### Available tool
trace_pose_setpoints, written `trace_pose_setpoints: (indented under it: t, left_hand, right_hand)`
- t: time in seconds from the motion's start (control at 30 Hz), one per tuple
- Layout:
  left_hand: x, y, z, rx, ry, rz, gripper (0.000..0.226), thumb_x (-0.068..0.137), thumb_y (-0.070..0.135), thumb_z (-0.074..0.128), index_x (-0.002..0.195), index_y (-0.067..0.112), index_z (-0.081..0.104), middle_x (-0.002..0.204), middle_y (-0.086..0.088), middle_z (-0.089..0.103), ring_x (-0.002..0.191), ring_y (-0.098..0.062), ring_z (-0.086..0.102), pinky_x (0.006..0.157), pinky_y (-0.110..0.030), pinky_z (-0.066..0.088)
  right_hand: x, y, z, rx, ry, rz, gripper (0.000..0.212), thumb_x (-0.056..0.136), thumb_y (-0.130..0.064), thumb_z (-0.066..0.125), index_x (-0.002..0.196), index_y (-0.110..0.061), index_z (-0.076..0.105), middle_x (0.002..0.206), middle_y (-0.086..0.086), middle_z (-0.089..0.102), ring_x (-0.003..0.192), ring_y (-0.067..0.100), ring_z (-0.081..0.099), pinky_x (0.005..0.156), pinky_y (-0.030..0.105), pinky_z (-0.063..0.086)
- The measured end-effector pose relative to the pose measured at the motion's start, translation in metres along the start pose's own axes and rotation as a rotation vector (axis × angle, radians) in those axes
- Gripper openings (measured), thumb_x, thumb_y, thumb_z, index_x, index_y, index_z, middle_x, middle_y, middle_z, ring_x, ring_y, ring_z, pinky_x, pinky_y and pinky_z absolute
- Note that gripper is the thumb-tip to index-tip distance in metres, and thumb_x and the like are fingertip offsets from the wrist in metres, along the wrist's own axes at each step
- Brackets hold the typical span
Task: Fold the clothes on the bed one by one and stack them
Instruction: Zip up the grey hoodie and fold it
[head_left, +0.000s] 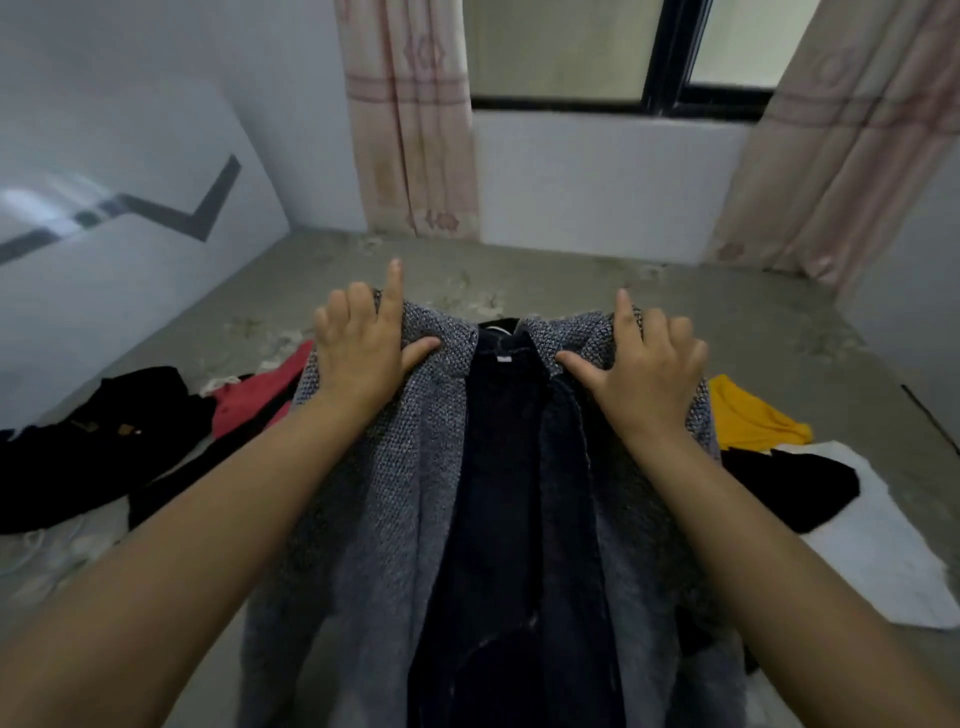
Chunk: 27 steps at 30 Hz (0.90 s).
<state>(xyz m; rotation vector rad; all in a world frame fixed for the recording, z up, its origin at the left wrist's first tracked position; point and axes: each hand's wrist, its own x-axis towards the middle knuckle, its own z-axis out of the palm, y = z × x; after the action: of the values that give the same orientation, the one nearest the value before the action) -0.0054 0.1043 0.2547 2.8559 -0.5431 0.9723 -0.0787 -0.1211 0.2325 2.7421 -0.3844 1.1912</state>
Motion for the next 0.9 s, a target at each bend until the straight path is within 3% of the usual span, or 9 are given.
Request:
trace_pose_setpoints:
  t: [0.07, 0.13, 0.2, 0.3, 0.4, 0.5, 0.63, 0.73, 0.9]
  left_hand:
    - [0.035, 0.002, 0.057, -0.011, -0.230, -0.088, 0.086, 0.084, 0.050, 0.052, 0.146, 0.007, 0.011, 0.115, -0.024, 0.041, 0.100, -0.034, 0.041, 0.081, -0.041, 0.032]
    - [0.059, 0.003, 0.119, -0.043, -0.313, -0.134, 0.078, 0.089, 0.051, 0.044, 0.147, 0.018, 0.004, 0.131, -0.023, 0.031, 0.119, -0.034, 0.030, 0.095, -0.044, 0.026]
    - [0.053, 0.001, 0.174, -0.062, -0.465, -0.144, 0.071, 0.090, 0.050, 0.042, 0.147, 0.029, 0.005, 0.147, -0.021, 0.014, 0.137, -0.035, 0.008, 0.107, -0.054, 0.012]
    - [-0.014, 0.006, 0.239, -0.046, -0.796, -0.076, 0.066, 0.093, 0.047, 0.038, 0.147, 0.030, 0.002, 0.154, -0.014, -0.002, 0.141, -0.032, -0.009, 0.111, -0.054, 0.002]
    - [-0.104, 0.010, 0.269, -0.085, -1.041, -0.115, 0.067, 0.095, 0.045, 0.035, 0.147, 0.021, 0.001, 0.153, -0.013, 0.004, 0.141, -0.030, -0.001, 0.114, -0.047, 0.011]
    - [-0.173, 0.016, 0.278, -0.152, -1.139, -0.225, 0.068, 0.096, 0.042, 0.035, 0.147, 0.015, 0.000, 0.153, -0.016, 0.000, 0.141, -0.030, 0.005, 0.113, -0.042, 0.017]
    - [-0.217, 0.024, 0.269, -0.247, -1.013, -0.404, 0.067, 0.090, 0.024, 0.055, 0.144, 0.005, 0.022, 0.147, -0.031, 0.015, 0.133, -0.046, 0.021, 0.104, -0.053, 0.028]
    - [-0.250, 0.024, 0.258, -0.276, -0.929, -0.457, 0.067, 0.070, 0.007, 0.075, 0.128, -0.008, 0.045, 0.111, -0.041, 0.049, 0.092, -0.055, 0.053, 0.073, -0.057, 0.047]
    - [-0.281, 0.040, 0.233, -0.502, -1.064, -1.014, 0.081, 0.089, 0.036, 0.053, 0.147, 0.011, 0.002, 0.137, -0.028, 0.030, 0.119, -0.040, 0.041, 0.093, -0.046, 0.040]
  right_hand:
    - [0.025, -0.007, 0.064, 0.021, -0.093, 0.025, 0.076, 0.070, -0.066, 0.039, 0.109, -0.005, 0.064, 0.076, 0.011, 0.062, 0.066, 0.026, 0.057, 0.054, 0.024, 0.033]
    - [0.044, -0.012, 0.128, 0.128, -0.245, 0.052, 0.074, 0.078, -0.060, 0.048, 0.131, -0.008, 0.048, 0.115, 0.023, 0.056, 0.101, 0.036, 0.054, 0.073, 0.039, 0.045]
    - [0.036, -0.015, 0.180, 0.201, -0.612, 0.059, 0.071, 0.088, -0.051, 0.047, 0.146, -0.023, 0.016, 0.151, 0.019, 0.014, 0.136, 0.038, 0.017, 0.102, 0.049, 0.027]
    - [-0.033, -0.010, 0.231, 0.313, -0.891, -0.002, 0.064, 0.094, -0.042, 0.042, 0.147, -0.023, 0.011, 0.153, 0.015, 0.012, 0.139, 0.032, 0.012, 0.110, 0.045, 0.023]
    - [-0.124, -0.008, 0.239, 0.418, -1.081, 0.142, 0.066, 0.094, -0.042, 0.039, 0.146, -0.010, 0.015, 0.143, 0.016, 0.035, 0.130, 0.030, 0.033, 0.103, 0.037, 0.031]
    - [-0.200, -0.008, 0.218, 0.427, -1.234, 0.325, 0.081, 0.089, -0.061, 0.026, 0.146, -0.007, 0.009, 0.145, 0.015, 0.033, 0.132, 0.027, 0.033, 0.104, 0.032, 0.030]
    - [-0.264, -0.011, 0.191, 0.326, -1.298, 0.577, 0.079, 0.090, -0.047, 0.046, 0.146, -0.005, 0.008, 0.140, 0.018, 0.038, 0.127, 0.028, 0.039, 0.101, 0.032, 0.034]
    - [-0.279, -0.024, 0.178, 0.379, -1.296, 0.792, 0.079, 0.089, -0.041, 0.053, 0.146, -0.007, 0.009, 0.131, 0.021, 0.049, 0.115, 0.033, 0.051, 0.090, 0.037, 0.045]
    - [-0.258, -0.012, 0.157, 0.406, -1.090, 0.913, 0.070, 0.086, -0.022, 0.062, 0.143, -0.010, 0.024, 0.117, 0.021, 0.060, 0.106, 0.035, 0.057, 0.083, 0.033, 0.044]
